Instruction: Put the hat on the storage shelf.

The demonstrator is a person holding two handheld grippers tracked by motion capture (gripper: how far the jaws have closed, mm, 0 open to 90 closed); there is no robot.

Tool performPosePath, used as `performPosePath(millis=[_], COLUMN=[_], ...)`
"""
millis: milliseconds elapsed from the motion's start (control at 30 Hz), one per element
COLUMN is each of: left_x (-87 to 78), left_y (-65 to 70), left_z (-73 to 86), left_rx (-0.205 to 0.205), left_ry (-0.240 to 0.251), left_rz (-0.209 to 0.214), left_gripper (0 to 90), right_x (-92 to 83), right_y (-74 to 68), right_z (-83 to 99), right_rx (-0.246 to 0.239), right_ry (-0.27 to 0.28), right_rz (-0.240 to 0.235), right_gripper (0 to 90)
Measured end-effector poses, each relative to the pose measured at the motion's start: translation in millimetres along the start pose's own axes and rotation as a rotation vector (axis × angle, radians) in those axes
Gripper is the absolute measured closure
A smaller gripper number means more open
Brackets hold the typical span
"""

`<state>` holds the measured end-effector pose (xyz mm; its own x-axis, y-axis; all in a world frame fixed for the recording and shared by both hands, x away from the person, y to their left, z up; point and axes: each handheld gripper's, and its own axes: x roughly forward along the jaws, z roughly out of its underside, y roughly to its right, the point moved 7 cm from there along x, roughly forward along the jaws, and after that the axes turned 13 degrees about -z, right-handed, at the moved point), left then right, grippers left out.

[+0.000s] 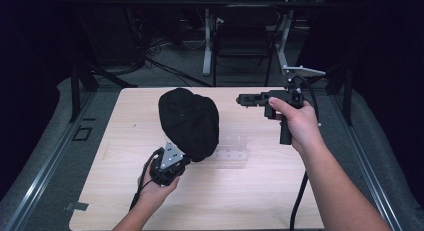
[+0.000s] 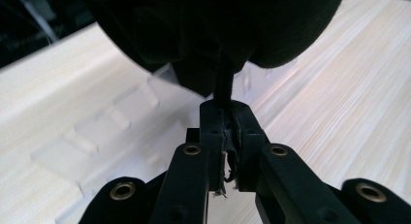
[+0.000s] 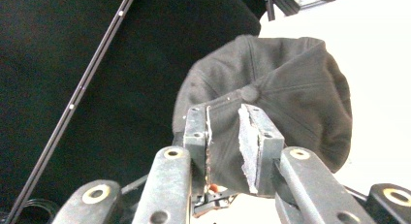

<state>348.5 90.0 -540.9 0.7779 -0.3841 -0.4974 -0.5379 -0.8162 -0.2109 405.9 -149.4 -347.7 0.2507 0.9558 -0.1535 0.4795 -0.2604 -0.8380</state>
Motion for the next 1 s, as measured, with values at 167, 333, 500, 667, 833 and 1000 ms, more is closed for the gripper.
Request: performPosePath(millis=[167,333,500,667,833,1000], left_x=[-0.3,-0.5,-1.5,-3.4,-8.1,-15.0], left_y=[-3.8,-3.7,-3.7,-7.4,-15.2,-23.6], left_z=[7.1,9.8,12.1,12.6,16.1,25.7], left_rx=[-0.022,-0.039,-0.046,-0.085,-0.152,-0.188], left_ry=[-0.007,0.0,0.004,0.018,0.022,0.011], left_rz=[0.003,0.006,0.005,0.004,0.027,0.028], left_gripper=[85.4,84.9,82.4,70.5,58.4,54.6], right_x=[-9.5,-15.7,-19.7,-23.8,-29.7,-36.3], right_y=[5.9,8.5,8.2,7.3,13.7,18.1], right_z=[0.1,1.2,6.6,10.0,14.9,18.5], right_rx=[0.0,0.002,-0.004,-0.025,-0.033,-0.032], right_ry=[0.018,0.03,0.018,0.015,0.026,0.031], right_rz=[0.021,0.026,0.035,0.062,0.098,0.114], right_gripper=[71.9,69.7,68.6,66.4,65.7,65.6])
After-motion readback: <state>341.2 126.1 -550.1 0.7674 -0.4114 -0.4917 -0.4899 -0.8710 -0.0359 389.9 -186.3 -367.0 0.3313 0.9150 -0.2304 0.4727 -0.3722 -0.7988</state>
